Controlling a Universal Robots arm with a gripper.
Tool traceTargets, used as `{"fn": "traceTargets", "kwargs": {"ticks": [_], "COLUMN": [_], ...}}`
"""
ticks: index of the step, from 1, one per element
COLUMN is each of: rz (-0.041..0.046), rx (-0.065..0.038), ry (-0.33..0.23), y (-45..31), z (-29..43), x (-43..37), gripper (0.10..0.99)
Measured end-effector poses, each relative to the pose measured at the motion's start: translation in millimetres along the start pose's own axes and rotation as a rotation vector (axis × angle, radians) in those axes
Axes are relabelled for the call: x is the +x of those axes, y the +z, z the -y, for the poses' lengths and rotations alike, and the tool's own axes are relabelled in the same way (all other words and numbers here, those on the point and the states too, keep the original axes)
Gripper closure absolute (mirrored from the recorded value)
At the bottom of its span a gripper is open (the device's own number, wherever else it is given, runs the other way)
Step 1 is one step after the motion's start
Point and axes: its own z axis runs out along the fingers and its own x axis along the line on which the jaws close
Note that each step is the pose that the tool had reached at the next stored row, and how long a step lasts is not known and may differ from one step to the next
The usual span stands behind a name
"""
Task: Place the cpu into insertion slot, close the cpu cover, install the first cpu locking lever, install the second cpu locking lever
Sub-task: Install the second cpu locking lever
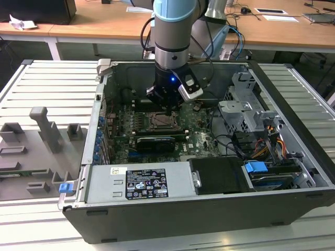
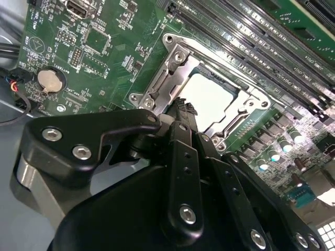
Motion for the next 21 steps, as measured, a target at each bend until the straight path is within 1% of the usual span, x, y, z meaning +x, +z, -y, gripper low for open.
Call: {"fn": "traceTargets", "kwargs": {"ticks": [3,8,10,12,15,16,17,21], "rz": [-0.0001,0.0000,0.0000,0.0000,0.0001,0.0000,0.0000,0.0000], "rx": [0.000,0.000,0.000,0.000,0.000,0.000,0.000,0.000], "ry": [0.000,0.000,0.000,0.000,0.000,0.000,0.000,0.000], "y": [-0.1,-0.5,-0.9,-2.9,-8.5,-8.5,-8.6,-9.7], "z": [1.5,7.5,8.1,8.1,8.0,8.5,9.5,17.3], "x": [0.1,0.2,0.3,0.2,-0.1,-0.1,0.0,0.4], "gripper": [0.980,0.980,0.980,0.980,0.980,0.980,0.980,0.980]}}
